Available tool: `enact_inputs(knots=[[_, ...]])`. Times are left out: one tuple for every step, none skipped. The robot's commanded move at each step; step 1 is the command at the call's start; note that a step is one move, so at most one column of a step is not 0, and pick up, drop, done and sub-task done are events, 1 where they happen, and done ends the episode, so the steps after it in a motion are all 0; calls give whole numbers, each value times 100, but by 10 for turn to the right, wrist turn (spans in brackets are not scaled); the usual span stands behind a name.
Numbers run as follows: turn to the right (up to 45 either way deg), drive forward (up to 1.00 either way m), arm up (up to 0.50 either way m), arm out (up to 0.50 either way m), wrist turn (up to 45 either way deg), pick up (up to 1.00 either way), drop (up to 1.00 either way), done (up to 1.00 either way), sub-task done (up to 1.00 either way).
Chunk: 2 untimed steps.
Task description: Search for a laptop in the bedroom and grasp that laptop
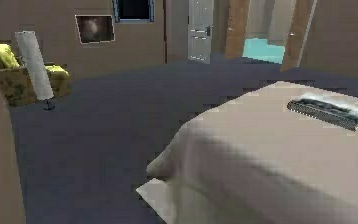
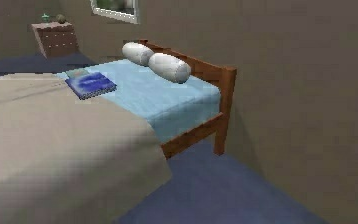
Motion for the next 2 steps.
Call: enact_inputs(knots=[[0,40,0,0,0,0,0,0,0],[-450,0,0,0,0,0,0,0,0]])
